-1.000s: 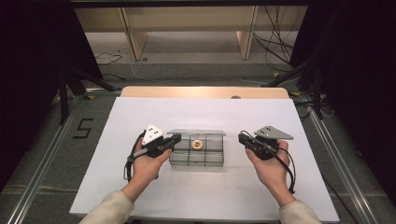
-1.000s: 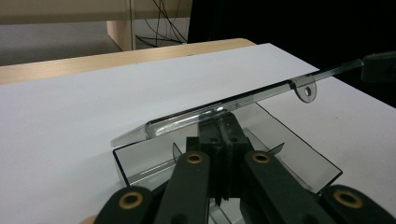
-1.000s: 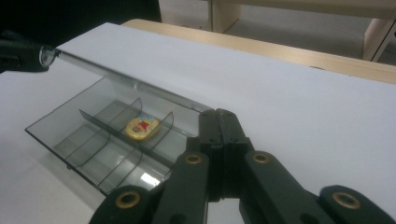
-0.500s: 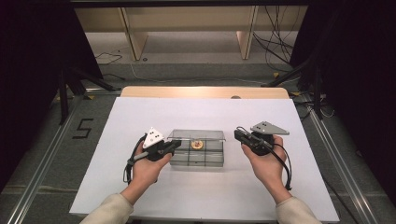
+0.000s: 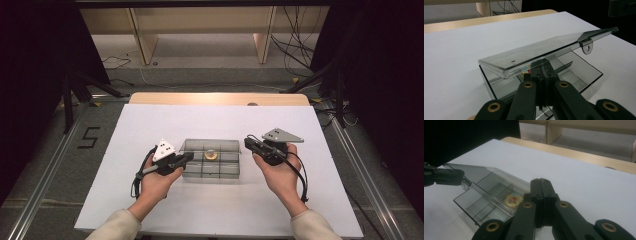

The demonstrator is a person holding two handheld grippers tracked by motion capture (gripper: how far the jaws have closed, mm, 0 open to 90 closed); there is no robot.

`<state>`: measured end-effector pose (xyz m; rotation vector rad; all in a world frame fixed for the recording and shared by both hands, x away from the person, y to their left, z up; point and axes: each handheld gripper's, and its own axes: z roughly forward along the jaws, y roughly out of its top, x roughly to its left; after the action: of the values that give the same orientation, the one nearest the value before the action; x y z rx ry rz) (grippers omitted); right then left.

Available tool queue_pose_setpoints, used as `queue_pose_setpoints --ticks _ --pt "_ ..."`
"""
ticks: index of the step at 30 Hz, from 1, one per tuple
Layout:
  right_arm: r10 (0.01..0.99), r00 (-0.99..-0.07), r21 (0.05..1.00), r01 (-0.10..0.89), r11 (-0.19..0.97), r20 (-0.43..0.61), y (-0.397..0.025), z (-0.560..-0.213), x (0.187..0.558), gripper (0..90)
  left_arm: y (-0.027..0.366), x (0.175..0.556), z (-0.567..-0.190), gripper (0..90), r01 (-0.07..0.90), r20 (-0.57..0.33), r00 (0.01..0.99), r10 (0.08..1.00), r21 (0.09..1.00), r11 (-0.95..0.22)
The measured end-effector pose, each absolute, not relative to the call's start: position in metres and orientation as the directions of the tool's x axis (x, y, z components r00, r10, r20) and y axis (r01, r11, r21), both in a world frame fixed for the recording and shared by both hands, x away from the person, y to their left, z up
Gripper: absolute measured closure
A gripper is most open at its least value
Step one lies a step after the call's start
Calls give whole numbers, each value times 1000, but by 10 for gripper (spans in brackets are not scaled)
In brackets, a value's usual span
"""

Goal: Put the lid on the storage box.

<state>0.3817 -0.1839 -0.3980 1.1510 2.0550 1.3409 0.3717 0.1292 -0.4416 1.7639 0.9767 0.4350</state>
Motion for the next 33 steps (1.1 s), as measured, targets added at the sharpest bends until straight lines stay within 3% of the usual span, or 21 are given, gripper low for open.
queue_pose_setpoints --ticks 33 --pt "786 -614 872 423 247 76 -169 -407 378 900 129 365 -449 899 427 -140 627 766 884 -188"
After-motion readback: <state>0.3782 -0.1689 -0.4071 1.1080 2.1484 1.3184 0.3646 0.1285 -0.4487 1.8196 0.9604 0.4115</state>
